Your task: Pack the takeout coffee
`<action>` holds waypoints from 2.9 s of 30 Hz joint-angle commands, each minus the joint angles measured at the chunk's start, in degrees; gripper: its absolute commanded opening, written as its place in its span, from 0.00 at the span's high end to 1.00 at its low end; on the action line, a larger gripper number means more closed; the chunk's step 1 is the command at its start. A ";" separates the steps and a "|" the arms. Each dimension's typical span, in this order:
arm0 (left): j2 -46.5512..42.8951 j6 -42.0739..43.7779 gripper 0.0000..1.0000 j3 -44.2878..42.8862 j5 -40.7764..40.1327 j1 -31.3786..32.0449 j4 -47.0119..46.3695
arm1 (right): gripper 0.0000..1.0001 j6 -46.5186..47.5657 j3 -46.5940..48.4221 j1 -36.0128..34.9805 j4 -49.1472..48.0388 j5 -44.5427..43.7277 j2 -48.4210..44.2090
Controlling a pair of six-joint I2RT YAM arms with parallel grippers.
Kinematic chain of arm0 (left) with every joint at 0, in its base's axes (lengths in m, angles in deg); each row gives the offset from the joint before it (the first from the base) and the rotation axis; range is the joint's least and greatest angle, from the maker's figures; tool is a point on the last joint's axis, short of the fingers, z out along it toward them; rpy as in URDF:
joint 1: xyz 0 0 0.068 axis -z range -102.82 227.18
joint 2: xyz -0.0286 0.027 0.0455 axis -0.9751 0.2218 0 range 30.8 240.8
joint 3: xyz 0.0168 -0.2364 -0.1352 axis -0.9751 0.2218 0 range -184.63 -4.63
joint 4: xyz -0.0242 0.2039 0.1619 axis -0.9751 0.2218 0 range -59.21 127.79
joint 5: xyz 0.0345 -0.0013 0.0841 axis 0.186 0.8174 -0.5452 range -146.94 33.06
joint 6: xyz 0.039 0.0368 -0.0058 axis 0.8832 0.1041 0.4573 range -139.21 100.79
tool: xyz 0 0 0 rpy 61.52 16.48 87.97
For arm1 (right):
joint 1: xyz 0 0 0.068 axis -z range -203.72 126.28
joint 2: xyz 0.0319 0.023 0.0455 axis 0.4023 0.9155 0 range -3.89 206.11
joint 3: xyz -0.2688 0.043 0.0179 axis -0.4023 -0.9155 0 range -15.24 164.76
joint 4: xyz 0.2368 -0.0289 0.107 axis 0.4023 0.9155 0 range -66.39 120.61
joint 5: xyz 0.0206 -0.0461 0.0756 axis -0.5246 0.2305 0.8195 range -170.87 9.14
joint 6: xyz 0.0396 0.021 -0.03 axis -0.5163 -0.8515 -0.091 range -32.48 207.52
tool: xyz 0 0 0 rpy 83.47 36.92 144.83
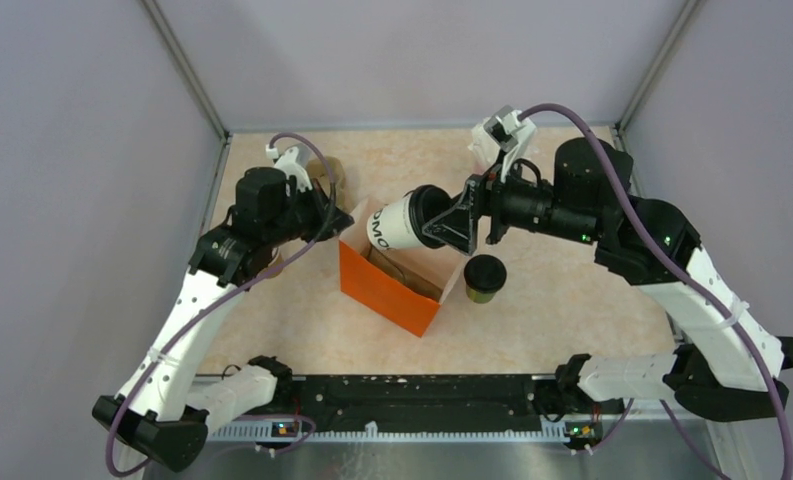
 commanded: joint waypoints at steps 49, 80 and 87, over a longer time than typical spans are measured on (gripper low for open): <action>-9.95 17.17 0.92 14.17 15.17 0.24 -23.91 | 0.48 39.12 -17.49 -10.24 -4.85 -14.20 2.62; -9.16 13.16 0.25 -0.24 9.80 0.24 17.13 | 0.48 39.00 -23.74 -26.01 -0.55 -23.42 5.46; -3.90 16.33 0.34 -1.23 9.77 0.21 20.85 | 0.48 38.28 -23.18 -26.56 0.10 -24.29 5.68</action>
